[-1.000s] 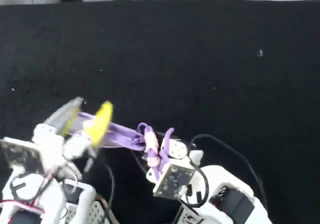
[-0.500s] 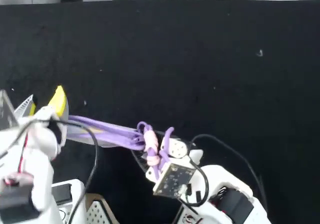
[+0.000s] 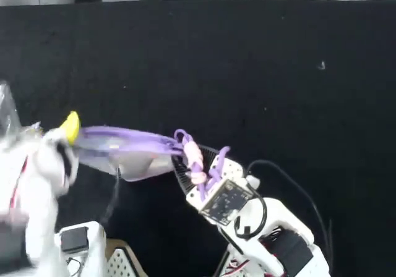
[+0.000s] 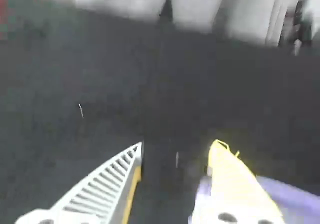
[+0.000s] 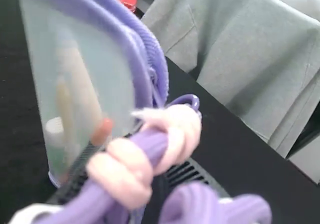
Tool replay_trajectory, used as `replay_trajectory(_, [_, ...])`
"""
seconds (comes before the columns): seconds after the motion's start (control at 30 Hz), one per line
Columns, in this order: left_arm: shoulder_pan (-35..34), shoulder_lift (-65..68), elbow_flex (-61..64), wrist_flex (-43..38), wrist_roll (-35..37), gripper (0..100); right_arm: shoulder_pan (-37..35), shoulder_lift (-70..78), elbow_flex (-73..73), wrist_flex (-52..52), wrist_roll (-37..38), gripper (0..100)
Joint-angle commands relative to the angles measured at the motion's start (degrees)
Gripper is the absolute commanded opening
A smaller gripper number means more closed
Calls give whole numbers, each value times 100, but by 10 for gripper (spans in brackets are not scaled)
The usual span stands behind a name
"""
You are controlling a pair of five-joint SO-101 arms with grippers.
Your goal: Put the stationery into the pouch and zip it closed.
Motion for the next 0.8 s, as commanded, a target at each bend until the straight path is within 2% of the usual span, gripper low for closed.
replay_trajectory(0.0, [708,-721,-945,26,-62,221,123,-708,-22,-158,-88,11])
replay_trajectory(0.1, [1147,-105,-1473,70,0,221,9,-602,-31,-158,-141,11])
replay_trajectory(0.17, [1138,615,-1868,88,229,221,-70,-374,-40,-167,-202,11])
replay_trajectory(0.3, [848,1697,-2941,765,334,221,-26,75,-75,-360,-325,11])
replay_trajectory(0.43, [295,1846,-3292,1125,316,221,-35,189,-101,-360,-352,11])
replay_trajectory(0.57, [-268,1890,-2765,1240,-431,221,-26,215,-101,-352,-325,11])
replay_trajectory(0.77, [-31,1749,-1288,1371,-1978,218,-26,224,-101,-352,-325,11])
